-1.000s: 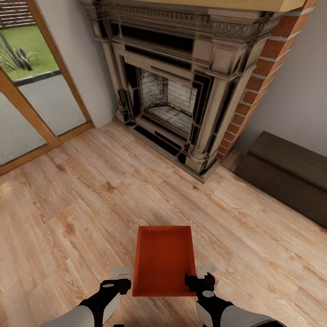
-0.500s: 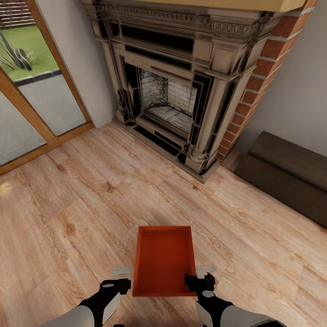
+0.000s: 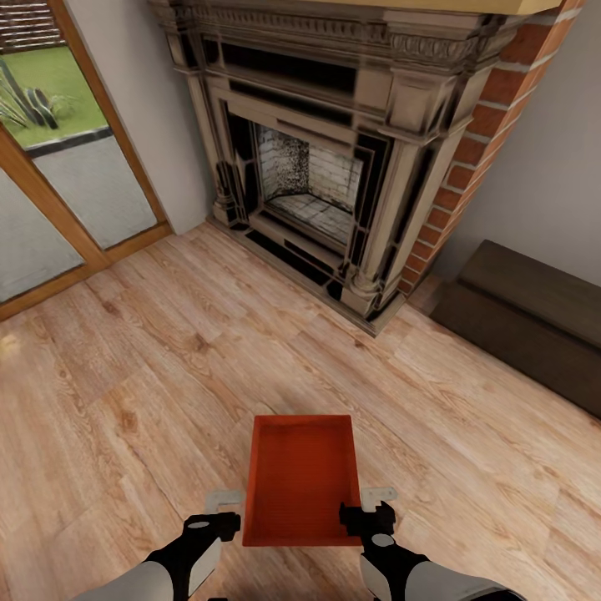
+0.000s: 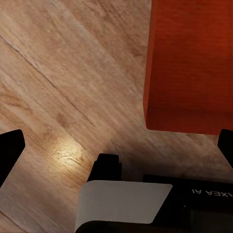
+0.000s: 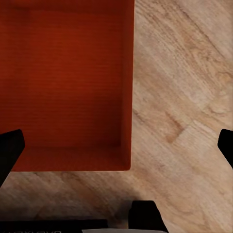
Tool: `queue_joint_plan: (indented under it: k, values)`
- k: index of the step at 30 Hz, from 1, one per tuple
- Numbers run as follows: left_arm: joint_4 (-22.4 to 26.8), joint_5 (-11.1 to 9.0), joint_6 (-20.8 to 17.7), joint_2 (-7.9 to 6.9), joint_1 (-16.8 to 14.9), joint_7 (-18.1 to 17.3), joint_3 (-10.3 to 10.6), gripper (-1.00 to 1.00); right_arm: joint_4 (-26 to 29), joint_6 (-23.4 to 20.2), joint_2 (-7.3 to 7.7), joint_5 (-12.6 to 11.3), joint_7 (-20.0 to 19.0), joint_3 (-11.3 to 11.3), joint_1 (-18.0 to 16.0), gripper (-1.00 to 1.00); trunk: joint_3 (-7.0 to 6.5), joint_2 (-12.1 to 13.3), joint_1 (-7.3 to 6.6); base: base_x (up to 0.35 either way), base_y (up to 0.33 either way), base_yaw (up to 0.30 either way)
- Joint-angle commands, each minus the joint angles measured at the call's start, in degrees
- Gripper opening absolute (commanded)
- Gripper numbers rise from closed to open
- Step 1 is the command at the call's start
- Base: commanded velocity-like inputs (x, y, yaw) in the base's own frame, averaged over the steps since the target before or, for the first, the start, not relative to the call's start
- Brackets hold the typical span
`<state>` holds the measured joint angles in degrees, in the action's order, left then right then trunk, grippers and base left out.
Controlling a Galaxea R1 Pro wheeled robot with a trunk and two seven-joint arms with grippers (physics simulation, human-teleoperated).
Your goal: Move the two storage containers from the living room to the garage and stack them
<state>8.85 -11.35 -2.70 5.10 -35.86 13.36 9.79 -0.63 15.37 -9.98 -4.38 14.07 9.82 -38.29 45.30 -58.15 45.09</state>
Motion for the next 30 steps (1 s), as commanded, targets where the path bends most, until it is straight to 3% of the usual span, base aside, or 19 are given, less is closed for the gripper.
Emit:
queue_joint_plan:
  k: [1,30]
  values:
    - [0.1,-0.5,-0.3,-0.02,0.0,0.3,0.5,1.0,-0.1,0.2,-0.02,-0.5,0.2,0.5,0.0,1.0,0.22,-0.4,0.23,0.0,0.0,0.0]
    - [0.1,-0.4,-0.3,0.0,0.0,0.3,0.5,1.0,-0.2,1.4,0.02,-0.5,-1.1,0.5,0.0,1.0,5.43,-12.1,6.6,0.0,0.0,0.0]
